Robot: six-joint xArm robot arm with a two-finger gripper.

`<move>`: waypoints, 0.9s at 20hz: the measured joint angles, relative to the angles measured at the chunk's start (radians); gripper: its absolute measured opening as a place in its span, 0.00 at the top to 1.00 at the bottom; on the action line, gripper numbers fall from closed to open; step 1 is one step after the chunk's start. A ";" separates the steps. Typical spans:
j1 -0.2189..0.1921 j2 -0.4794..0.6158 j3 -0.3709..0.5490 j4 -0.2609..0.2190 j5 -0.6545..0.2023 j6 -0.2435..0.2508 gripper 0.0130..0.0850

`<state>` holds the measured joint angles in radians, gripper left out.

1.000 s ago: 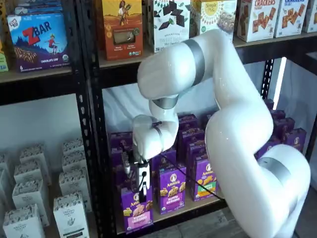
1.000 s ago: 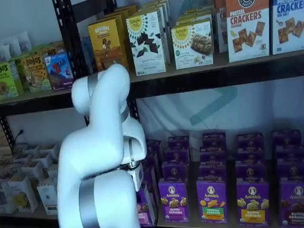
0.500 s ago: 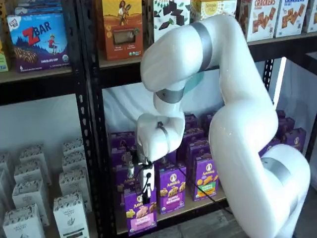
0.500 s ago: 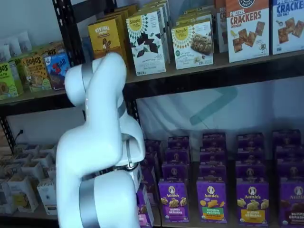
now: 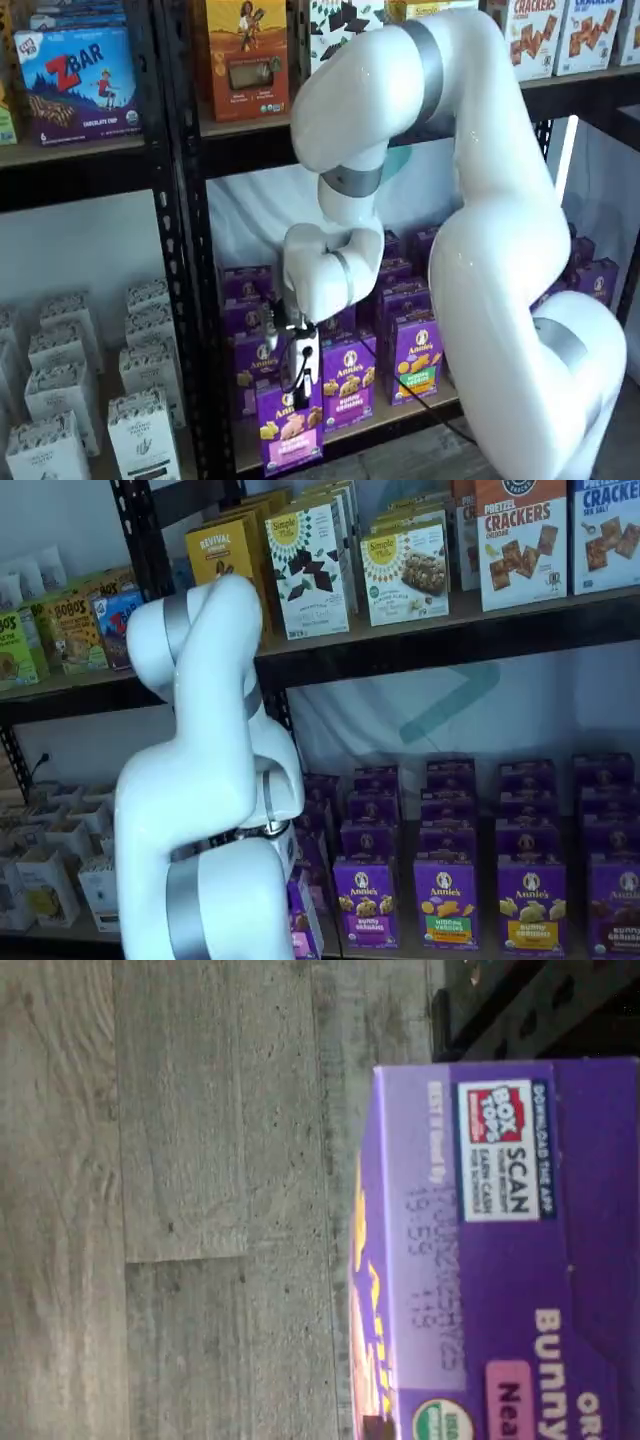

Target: Pick up the purple box with a pink patch in the middle, on the bottom shelf, the first box from the left

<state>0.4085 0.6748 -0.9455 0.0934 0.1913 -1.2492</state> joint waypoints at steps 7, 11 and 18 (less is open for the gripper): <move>-0.012 -0.045 0.049 -0.067 -0.012 0.053 0.78; -0.030 -0.083 0.093 -0.150 -0.020 0.116 0.78; -0.062 -0.177 0.188 -0.155 -0.021 0.089 0.78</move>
<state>0.3470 0.4982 -0.7580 -0.0618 0.1702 -1.1599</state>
